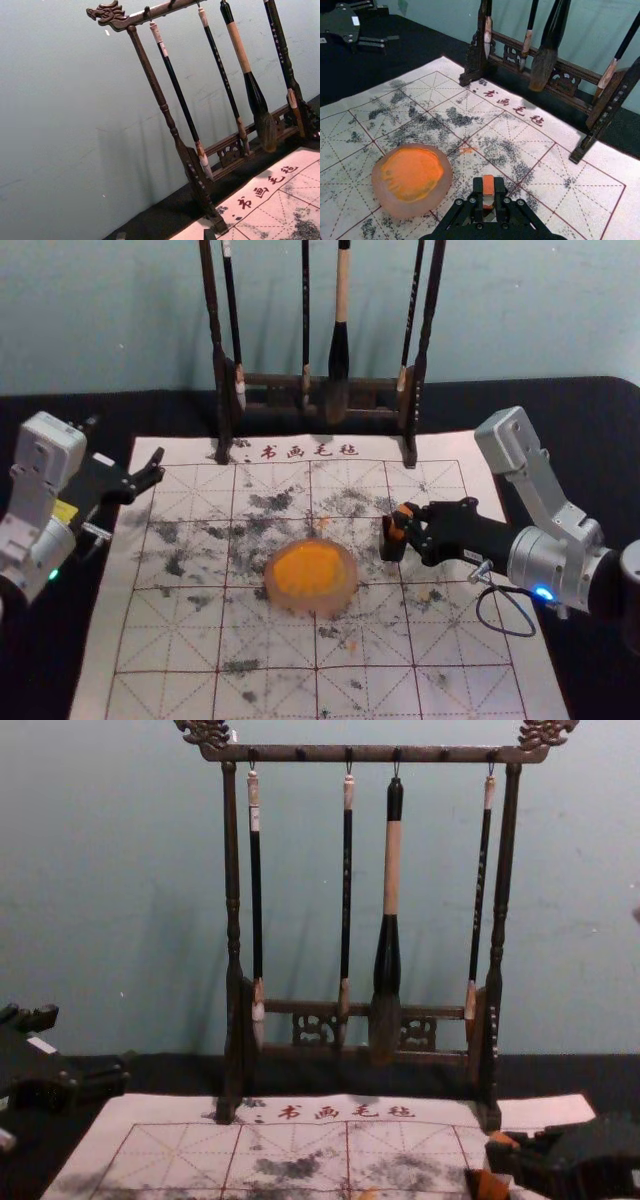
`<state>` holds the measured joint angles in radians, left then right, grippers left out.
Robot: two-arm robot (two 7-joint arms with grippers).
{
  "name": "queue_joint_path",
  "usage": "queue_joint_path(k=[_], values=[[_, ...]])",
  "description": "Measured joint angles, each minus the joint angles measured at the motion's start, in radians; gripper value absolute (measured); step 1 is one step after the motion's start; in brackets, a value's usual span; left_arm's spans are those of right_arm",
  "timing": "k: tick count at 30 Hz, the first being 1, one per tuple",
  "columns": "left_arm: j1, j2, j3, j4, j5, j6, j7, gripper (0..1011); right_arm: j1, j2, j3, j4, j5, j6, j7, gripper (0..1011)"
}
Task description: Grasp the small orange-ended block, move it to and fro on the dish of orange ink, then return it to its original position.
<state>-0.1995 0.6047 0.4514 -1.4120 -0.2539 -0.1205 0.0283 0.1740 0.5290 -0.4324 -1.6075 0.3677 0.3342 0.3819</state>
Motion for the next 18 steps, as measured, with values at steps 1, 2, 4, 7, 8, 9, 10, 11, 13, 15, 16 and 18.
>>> queue_joint_path(k=[1, 2, 4, 7, 8, 9, 10, 11, 13, 15, 16, 18], values=[[0.0, 0.0, 0.0, 0.0, 0.0, 0.0, 0.0, 1002, -0.002, -0.003, 0.001, 0.001, -0.003, 0.0, -0.002, 129], [0.0, 0.0, 0.0, 0.0, 0.0, 0.0, 0.0, 1001, -0.002, -0.004, 0.002, 0.002, -0.004, 0.0, -0.002, 129], [0.0, 0.0, 0.0, 0.0, 0.0, 0.0, 0.0, 1001, -0.004, -0.008, 0.004, 0.004, -0.008, 0.001, -0.003, 129], [0.0, 0.0, 0.0, 0.0, 0.0, 0.0, 0.0, 1001, -0.006, -0.012, 0.007, 0.004, -0.012, 0.005, -0.005, 129], [0.0, 0.0, 0.0, 0.0, 0.0, 0.0, 0.0, 1001, -0.007, -0.013, 0.007, 0.004, -0.013, 0.006, -0.005, 129], [0.0, 0.0, 0.0, 0.0, 0.0, 0.0, 0.0, 1001, -0.008, -0.014, 0.007, 0.004, -0.015, 0.007, -0.005, 129], [0.0, 0.0, 0.0, 0.0, 0.0, 0.0, 0.0, 1001, -0.009, -0.014, 0.008, 0.004, -0.016, 0.007, -0.005, 129], [0.0, 0.0, 0.0, 0.0, 0.0, 0.0, 0.0, 1002, -0.011, -0.015, 0.008, 0.003, -0.02, 0.009, -0.006, 129], [0.0, 0.0, 0.0, 0.0, 0.0, 0.0, 0.0, 1001, -0.012, -0.016, 0.008, 0.002, -0.023, 0.01, -0.006, 129], [0.0, 0.0, 0.0, 0.0, 0.0, 0.0, 0.0, 1001, -0.012, -0.016, 0.009, 0.002, -0.024, 0.011, -0.007, 130], [0.0, 0.0, 0.0, 0.0, 0.0, 0.0, 0.0, 1001, -0.012, -0.016, 0.008, 0.002, -0.024, 0.011, -0.007, 129], [0.0, 0.0, 0.0, 0.0, 0.0, 0.0, 0.0, 1001, -0.012, -0.016, 0.009, 0.001, -0.024, 0.011, -0.007, 129]])
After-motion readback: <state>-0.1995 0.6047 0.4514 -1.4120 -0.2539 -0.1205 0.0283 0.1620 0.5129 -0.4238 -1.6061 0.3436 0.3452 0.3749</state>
